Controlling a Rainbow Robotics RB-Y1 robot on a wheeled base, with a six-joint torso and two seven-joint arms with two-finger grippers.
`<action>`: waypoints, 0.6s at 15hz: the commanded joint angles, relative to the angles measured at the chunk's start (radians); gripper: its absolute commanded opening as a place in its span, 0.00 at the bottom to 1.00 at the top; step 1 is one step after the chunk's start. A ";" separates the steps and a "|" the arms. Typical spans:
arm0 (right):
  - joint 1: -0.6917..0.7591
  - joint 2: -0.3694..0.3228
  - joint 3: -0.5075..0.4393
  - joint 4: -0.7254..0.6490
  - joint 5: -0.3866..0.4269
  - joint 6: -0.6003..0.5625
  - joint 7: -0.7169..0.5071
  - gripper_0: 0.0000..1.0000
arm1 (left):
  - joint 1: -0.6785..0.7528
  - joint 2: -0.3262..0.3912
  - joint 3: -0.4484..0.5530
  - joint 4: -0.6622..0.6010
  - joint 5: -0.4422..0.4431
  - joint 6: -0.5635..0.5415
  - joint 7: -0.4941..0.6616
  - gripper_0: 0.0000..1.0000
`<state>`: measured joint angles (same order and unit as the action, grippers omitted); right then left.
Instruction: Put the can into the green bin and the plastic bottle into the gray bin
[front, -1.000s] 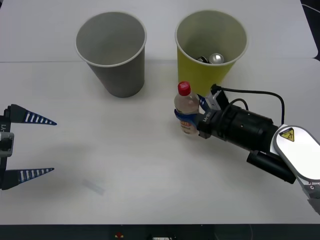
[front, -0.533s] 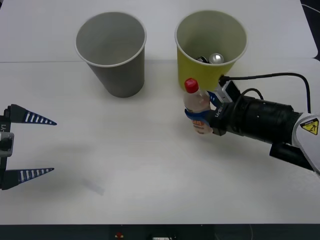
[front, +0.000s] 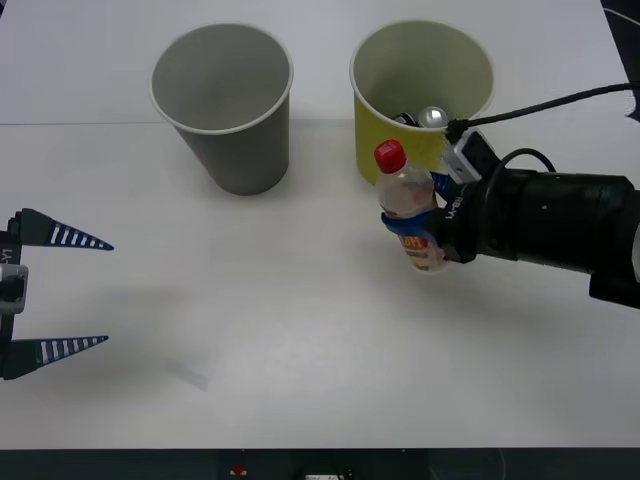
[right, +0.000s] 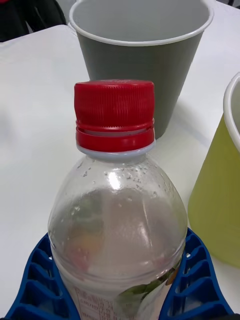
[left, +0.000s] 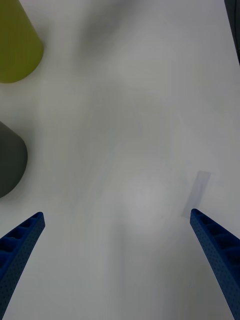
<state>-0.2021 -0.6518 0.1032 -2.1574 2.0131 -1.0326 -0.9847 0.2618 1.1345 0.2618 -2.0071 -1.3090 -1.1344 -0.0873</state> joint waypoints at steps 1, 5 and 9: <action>-0.028 -0.062 0.006 -0.048 0.003 -0.018 -0.094 0.00 | 0.000 0.000 0.000 0.000 0.000 0.000 0.000 1.00; -0.120 -0.091 0.012 -0.079 0.000 -0.104 -0.219 0.00 | 0.000 0.000 0.000 0.000 0.000 0.000 0.000 1.00; -0.260 -0.088 0.012 -0.081 0.001 -0.212 -0.316 0.00 | 0.000 0.000 0.000 0.000 0.000 0.000 0.000 1.00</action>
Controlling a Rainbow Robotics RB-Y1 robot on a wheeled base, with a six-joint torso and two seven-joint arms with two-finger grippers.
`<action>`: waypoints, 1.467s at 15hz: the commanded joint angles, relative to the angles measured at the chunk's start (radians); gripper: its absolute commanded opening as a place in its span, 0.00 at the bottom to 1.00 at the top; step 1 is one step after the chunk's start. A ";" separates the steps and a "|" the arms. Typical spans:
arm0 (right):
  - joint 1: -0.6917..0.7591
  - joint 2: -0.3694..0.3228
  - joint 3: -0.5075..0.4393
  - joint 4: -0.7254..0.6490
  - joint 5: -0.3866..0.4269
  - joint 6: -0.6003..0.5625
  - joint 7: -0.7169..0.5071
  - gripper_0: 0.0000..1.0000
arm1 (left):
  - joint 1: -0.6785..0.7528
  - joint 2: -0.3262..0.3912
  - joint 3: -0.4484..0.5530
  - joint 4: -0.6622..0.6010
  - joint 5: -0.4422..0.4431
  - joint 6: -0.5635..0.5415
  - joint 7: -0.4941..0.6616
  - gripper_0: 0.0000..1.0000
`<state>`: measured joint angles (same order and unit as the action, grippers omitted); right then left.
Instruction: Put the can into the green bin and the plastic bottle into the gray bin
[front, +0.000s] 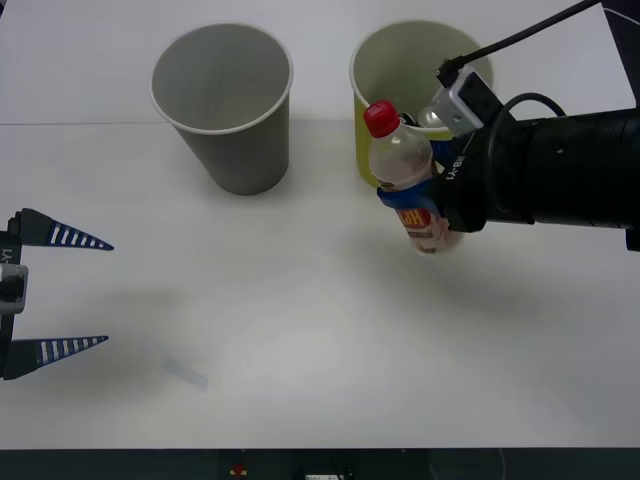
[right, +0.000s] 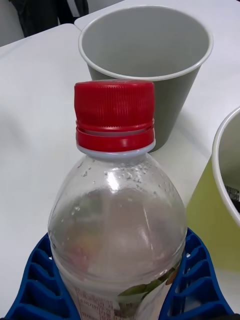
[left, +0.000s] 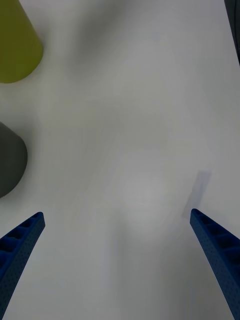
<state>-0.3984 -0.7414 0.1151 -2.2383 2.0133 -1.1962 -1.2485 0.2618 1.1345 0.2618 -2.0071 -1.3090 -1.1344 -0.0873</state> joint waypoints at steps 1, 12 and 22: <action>-0.094 0.007 0.000 0.005 0.001 -0.071 -0.055 0.00 | 0.000 0.000 0.000 0.000 0.000 0.000 0.000 1.00; -0.373 0.145 0.037 0.215 -0.004 -0.088 -0.057 0.00 | 0.000 0.000 0.000 0.000 0.000 0.000 0.000 1.00; -0.706 0.264 0.101 0.555 0.012 -0.088 -0.083 0.00 | 0.000 0.000 0.000 0.000 0.000 0.000 0.000 1.00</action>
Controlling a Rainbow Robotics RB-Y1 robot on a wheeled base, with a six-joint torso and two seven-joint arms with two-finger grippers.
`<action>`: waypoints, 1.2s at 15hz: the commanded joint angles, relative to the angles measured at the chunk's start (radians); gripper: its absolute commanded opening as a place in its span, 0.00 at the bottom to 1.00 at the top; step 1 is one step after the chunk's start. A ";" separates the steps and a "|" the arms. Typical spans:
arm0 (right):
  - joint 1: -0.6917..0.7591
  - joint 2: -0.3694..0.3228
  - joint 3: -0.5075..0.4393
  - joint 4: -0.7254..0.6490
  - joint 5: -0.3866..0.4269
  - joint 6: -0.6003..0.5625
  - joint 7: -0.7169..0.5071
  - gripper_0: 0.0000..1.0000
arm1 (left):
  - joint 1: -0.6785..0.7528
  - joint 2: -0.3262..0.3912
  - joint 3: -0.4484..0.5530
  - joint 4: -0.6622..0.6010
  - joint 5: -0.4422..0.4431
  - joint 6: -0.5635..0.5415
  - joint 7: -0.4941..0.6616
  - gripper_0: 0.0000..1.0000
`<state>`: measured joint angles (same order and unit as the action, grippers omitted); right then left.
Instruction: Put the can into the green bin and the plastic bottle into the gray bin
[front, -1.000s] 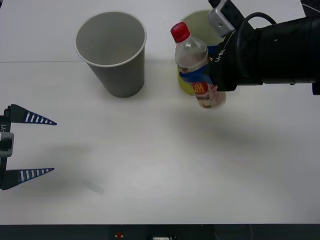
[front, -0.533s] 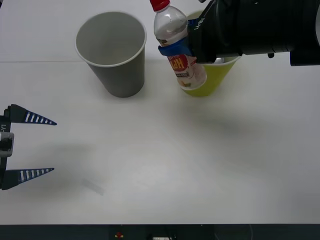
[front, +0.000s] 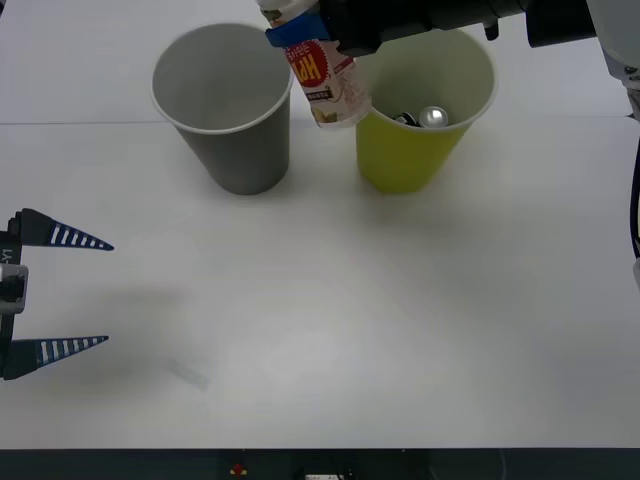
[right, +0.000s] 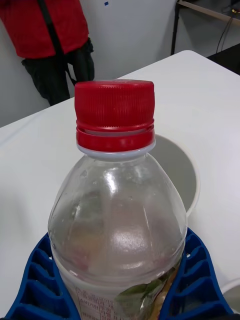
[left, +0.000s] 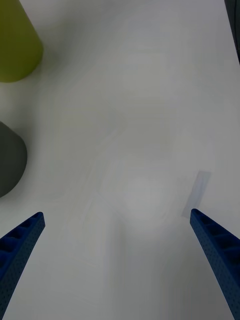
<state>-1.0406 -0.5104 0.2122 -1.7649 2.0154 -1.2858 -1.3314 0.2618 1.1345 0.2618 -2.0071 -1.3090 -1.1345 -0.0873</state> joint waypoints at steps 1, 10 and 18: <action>-0.093 0.046 0.007 0.117 0.014 0.003 0.000 0.00 | 0.000 0.000 0.000 0.000 0.000 0.000 0.000 1.00; -0.332 0.135 0.124 0.476 0.043 0.177 0.005 0.00 | 0.000 0.000 0.000 0.000 0.000 0.000 0.000 1.00; -0.446 0.219 0.274 0.739 0.022 0.358 0.034 0.00 | 0.000 0.000 0.000 0.000 0.000 0.000 0.000 1.00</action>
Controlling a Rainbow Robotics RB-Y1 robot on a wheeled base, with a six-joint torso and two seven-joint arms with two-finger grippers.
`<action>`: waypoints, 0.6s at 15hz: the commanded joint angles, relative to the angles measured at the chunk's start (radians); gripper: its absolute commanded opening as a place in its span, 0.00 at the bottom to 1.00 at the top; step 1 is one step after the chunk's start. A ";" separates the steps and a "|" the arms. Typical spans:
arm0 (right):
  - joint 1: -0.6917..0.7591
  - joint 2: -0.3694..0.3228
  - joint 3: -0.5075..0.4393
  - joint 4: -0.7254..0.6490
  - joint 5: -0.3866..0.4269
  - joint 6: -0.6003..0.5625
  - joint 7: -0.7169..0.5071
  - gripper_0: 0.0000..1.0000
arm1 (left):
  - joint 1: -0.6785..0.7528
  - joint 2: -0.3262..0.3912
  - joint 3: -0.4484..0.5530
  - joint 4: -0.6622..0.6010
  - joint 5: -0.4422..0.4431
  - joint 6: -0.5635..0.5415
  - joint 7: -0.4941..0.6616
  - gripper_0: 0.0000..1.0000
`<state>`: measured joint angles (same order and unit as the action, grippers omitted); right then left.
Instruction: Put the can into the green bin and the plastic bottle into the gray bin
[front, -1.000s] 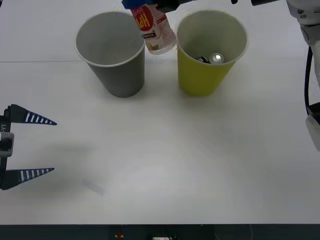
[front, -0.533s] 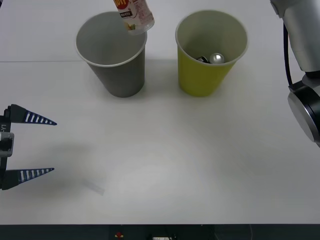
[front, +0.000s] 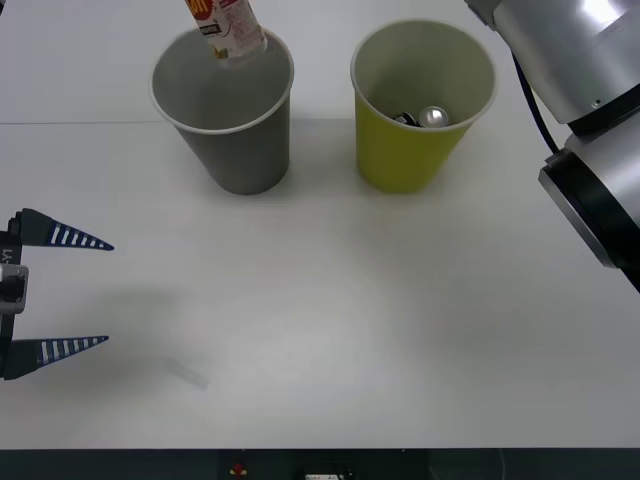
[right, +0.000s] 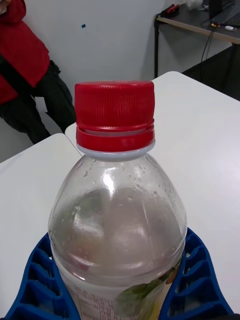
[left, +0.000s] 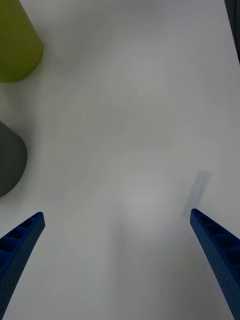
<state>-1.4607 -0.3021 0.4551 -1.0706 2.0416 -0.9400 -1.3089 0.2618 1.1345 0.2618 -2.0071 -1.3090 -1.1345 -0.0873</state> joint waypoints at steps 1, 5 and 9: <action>-0.047 0.011 0.073 0.072 -0.018 0.026 0.011 0.00 | 0.000 0.000 0.000 0.000 0.000 0.000 0.000 1.00; -0.063 0.011 0.149 0.103 -0.087 0.087 0.011 0.00 | 0.000 0.000 0.000 0.000 0.000 0.000 0.000 1.00; -0.063 0.011 0.152 0.103 -0.080 0.086 0.022 0.04 | 0.000 0.000 0.000 0.000 0.000 0.000 0.000 1.00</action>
<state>-1.5233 -0.2913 0.6073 -0.9678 1.9575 -0.8539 -1.2899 0.2618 1.1345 0.2618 -2.0071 -1.3090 -1.1345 -0.0873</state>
